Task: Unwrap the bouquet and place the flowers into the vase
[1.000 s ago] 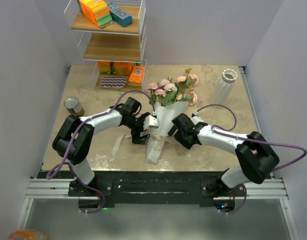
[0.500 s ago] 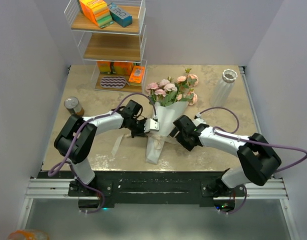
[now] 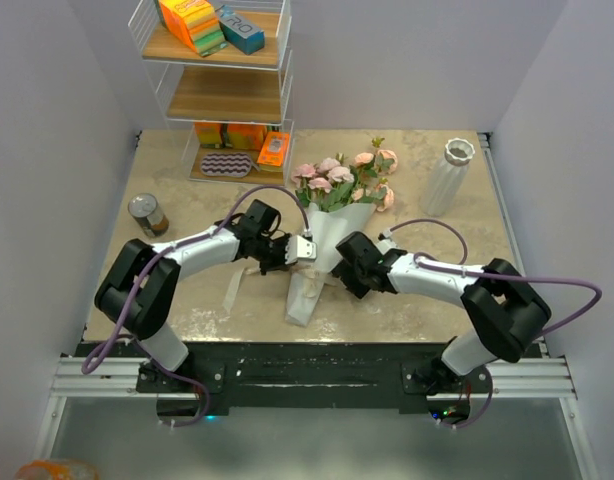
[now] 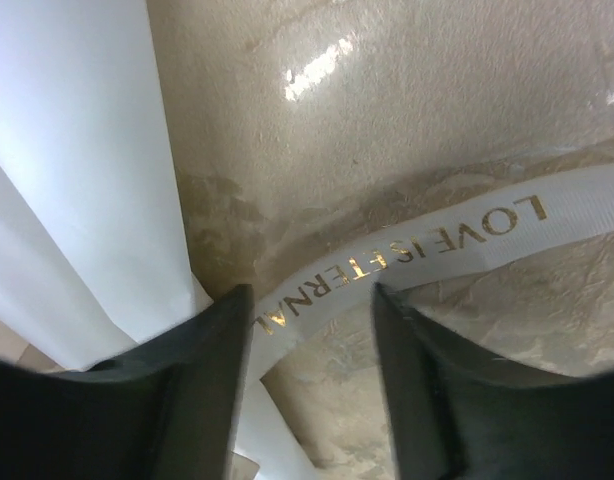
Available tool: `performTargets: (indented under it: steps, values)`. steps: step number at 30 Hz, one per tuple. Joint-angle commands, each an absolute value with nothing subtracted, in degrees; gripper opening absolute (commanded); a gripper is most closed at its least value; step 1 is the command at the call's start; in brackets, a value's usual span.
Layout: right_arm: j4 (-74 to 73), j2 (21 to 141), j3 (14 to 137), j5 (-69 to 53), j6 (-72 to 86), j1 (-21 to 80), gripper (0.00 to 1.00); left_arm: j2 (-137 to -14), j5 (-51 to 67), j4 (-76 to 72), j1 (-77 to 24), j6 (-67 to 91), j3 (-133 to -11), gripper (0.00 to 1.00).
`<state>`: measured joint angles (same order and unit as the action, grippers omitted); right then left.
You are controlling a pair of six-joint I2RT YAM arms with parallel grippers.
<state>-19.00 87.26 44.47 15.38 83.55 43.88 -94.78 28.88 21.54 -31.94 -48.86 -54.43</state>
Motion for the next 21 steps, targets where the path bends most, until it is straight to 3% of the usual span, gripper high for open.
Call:
performTargets:
  steps: [1, 2, 4, 7, 12, 16, 19, 20, 21]
  values:
    - [-18.20, 88.33, 41.40, 15.12, 87.36, 44.65, 0.50, -92.55, 29.44, 20.21, -32.08, -47.81, -53.61, 0.00]
    - [-18.19, 88.68, 41.31, 15.73, 87.36, 44.74, 0.44, -92.46, 29.44, 20.21, -32.17, -47.90, -53.61, 0.00]
    - [-18.63, 89.21, 41.22, 16.26, 87.28, 44.74, 0.22, -92.11, 29.44, 20.30, -32.17, -47.81, -53.44, 0.00]
    - [-20.21, 88.77, 41.48, 18.01, 86.93, 44.74, 0.00, -91.41, 29.00, 20.65, -32.08, -47.81, -53.53, 0.00]
    - [-22.15, 80.88, 42.36, 26.52, 80.53, 44.74, 0.00, -90.18, 28.65, 21.97, -32.08, -47.55, -54.23, 0.00]
    - [-21.09, 69.99, 44.03, 32.94, 63.43, 45.61, 0.00, -90.17, 29.18, 23.55, -31.99, -47.02, -55.72, 0.00]
    - [-19.87, 70.48, 47.63, 32.45, 47.72, 45.88, 0.02, -90.79, 29.71, 24.69, -31.82, -46.76, -57.04, 0.00]
    - [-20.04, 73.01, 48.77, 31.56, 43.72, 46.23, 0.07, -90.97, 29.88, 24.96, -31.73, -46.67, -57.65, 0.00]
    - [-21.17, 74.52, 51.04, 31.38, 41.33, 46.58, 0.22, -91.31, 29.97, 25.40, -31.73, -46.58, -57.92, 0.00]
